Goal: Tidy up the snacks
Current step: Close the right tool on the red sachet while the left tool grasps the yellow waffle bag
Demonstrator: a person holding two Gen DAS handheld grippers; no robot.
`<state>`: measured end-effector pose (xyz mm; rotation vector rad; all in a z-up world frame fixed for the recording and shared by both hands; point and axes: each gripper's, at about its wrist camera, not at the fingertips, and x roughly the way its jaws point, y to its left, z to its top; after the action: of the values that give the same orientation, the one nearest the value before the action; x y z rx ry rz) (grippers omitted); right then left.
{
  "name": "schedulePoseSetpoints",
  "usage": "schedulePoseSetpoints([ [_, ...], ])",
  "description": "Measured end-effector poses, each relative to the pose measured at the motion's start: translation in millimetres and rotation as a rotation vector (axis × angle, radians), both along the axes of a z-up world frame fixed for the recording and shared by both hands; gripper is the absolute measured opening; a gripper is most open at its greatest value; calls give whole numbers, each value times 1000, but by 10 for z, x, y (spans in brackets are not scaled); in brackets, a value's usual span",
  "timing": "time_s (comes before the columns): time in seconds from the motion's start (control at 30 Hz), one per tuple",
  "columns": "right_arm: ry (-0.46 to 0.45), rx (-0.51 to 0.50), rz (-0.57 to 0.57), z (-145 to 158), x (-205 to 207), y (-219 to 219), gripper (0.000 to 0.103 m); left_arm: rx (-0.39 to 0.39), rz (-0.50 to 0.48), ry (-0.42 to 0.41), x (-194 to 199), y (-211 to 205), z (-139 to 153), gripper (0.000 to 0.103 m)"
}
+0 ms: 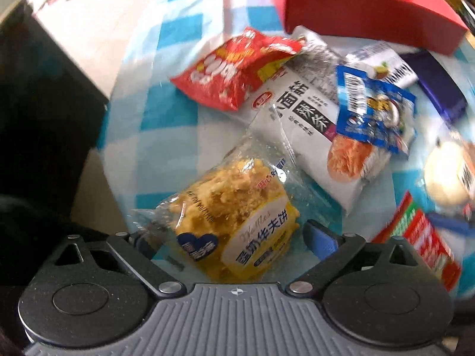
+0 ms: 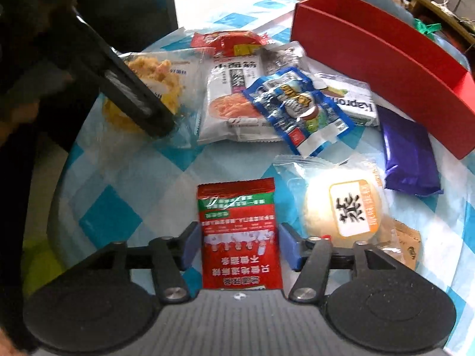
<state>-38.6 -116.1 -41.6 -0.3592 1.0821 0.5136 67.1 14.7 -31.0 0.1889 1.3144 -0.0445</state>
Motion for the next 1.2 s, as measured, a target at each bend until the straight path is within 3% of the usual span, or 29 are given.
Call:
schedulePoseSetpoints([
  [0.2,19,27,16,-49,-25,47,83,73,-139,-1,-29,-112,130,100],
  [0.3,12,14,33,-66,-32,55,84,86,-195,-8,3,-179,47,100],
  [0.4,-13,-36,66,-75,-76,95,79,65,-242,5,78,-256,-1,101],
  [0.47,-31,-55,72,-64,-97,88,72,85,-332,0,48,-298,33,100],
  [0.53,-36,-48,47,-37,-66,42,57,126,-439,-19,10,-341,115,100],
  [0.63,-26,-17,-4,9,-9,-48,52,160,-567,4,-43,-347,159,100],
  [0.83,-34,-44,-3,13,-48,9,52,101,-585,65,-159,-335,-95,101],
  [0.97,-46,-62,1,-5,-75,43,51,135,-629,57,-247,-370,-183,103],
  [1.07,-38,-67,-11,-5,-73,61,50,94,-598,85,-186,-316,-221,103],
  [1.17,-23,-39,-36,14,-34,36,47,-19,-475,134,-22,-65,-234,103],
  [1.2,-22,-30,-44,27,-24,27,46,-19,-477,132,-23,-63,-224,103],
])
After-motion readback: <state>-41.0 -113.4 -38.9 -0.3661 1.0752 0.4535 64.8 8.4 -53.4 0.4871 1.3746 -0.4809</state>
